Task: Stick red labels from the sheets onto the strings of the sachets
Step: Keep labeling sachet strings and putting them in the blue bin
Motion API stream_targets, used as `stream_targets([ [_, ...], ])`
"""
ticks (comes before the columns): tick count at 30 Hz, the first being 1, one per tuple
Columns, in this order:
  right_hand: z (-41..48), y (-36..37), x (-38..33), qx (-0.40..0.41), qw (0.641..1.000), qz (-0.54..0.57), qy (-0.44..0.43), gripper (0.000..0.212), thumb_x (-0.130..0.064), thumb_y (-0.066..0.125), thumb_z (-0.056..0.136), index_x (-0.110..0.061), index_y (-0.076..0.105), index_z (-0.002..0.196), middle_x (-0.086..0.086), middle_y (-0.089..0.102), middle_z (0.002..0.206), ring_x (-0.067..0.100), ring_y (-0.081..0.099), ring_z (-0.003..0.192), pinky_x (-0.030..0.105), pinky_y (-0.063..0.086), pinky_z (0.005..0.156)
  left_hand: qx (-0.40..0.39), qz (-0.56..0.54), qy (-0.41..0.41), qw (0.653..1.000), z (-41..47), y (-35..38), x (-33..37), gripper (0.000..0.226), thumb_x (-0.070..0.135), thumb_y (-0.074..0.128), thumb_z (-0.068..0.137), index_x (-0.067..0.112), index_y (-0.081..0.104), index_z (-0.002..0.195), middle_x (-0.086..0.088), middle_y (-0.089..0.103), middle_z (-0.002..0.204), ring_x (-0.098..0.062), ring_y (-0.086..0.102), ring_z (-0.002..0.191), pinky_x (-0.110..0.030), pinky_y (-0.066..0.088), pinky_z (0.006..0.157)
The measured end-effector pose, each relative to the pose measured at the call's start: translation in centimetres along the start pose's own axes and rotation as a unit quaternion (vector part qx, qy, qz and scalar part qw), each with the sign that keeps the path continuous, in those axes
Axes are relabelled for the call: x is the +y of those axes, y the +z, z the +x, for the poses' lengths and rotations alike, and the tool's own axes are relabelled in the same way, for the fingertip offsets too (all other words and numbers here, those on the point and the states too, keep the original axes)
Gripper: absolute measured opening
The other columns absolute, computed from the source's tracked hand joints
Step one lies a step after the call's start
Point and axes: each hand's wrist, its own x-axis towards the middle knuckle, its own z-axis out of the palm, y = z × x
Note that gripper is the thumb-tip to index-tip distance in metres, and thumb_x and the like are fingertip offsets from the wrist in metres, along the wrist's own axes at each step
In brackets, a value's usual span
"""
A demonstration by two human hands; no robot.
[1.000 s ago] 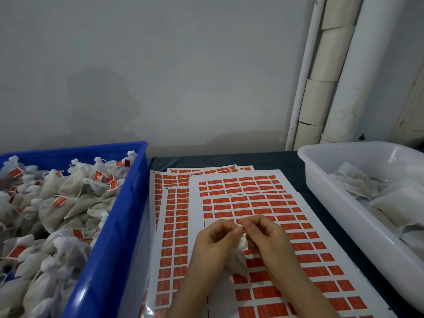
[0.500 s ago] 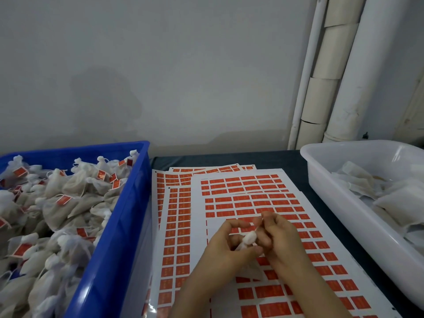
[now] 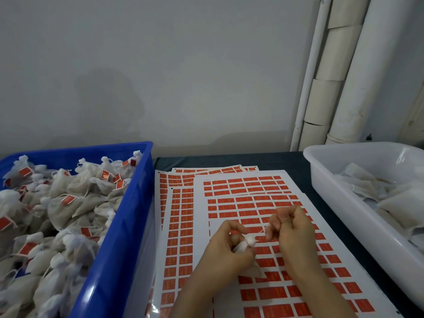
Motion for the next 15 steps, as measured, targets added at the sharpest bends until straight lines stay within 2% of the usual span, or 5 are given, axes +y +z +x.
stream_targets([
  [5, -0.1, 0.0, 0.1, 0.002, 1.0, -0.01, 0.004, 0.022, -0.023, 0.04, 0.095, -0.012, 0.052, 0.08, 0.007, 0.057, 0.061, 0.011, 0.056, 0.041, 0.011, 0.045, 0.043, 0.022, -0.014, -0.022, 0.999, -0.1, -0.4, 0.7, 0.006, 0.041, 0.054, 0.091, 0.041, 0.054, 0.097, 0.028, 0.062, 0.073, 0.007, 0.062, 0.068, -0.006, 0.044, 0.051],
  [7, -0.3, 0.0, 0.1, -0.004, 1.0, -0.004, 0.001, 0.022, -0.022, 0.041, 0.095, -0.012, 0.053, 0.08, 0.004, 0.057, 0.058, 0.012, 0.056, 0.042, 0.011, 0.045, 0.044, 0.015, -0.012, -0.012, 1.0, -0.4, -0.5, 1.2, 0.017, 0.054, 0.045, 0.09, 0.045, 0.06, 0.091, 0.043, 0.057, 0.076, 0.017, 0.056, 0.073, -0.001, 0.04, 0.049],
  [9, -0.4, 0.1, 0.0, -0.019, 1.0, 0.008, -0.003, 0.022, -0.021, 0.041, 0.095, -0.011, 0.053, 0.08, -0.001, 0.056, 0.054, 0.012, 0.056, 0.043, 0.013, 0.047, 0.046, 0.002, -0.024, 0.001, 1.0, -0.5, -0.4, 1.2, 0.03, 0.057, 0.043, 0.085, 0.038, 0.066, 0.085, 0.036, 0.062, 0.071, 0.017, 0.058, 0.066, 0.0, 0.041, 0.048],
  [12, -0.6, 0.3, 0.0, -0.05, 0.999, 0.005, -0.017, 0.022, -0.021, 0.041, 0.095, -0.012, 0.054, 0.08, -0.004, 0.057, 0.054, 0.012, 0.056, 0.044, 0.017, 0.049, 0.05, 0.014, -0.014, 0.0, 1.0, -0.4, -0.4, 1.0, 0.033, 0.054, 0.049, 0.084, 0.03, 0.071, 0.077, 0.012, 0.066, 0.066, -0.003, 0.063, 0.06, -0.007, 0.046, 0.054],
  [15, -0.9, 0.6, -0.2, -0.07, 0.997, 0.008, -0.034, 0.02, -0.021, 0.042, 0.094, -0.012, 0.055, 0.082, -0.004, 0.059, 0.056, 0.013, 0.055, 0.044, 0.019, 0.05, 0.049, 0.014, 0.002, -0.005, 1.0, -0.3, -0.6, 1.0, 0.028, 0.044, 0.052, 0.091, 0.037, 0.071, 0.073, 0.018, 0.068, 0.072, -0.001, 0.064, 0.07, -0.005, 0.044, 0.055],
])
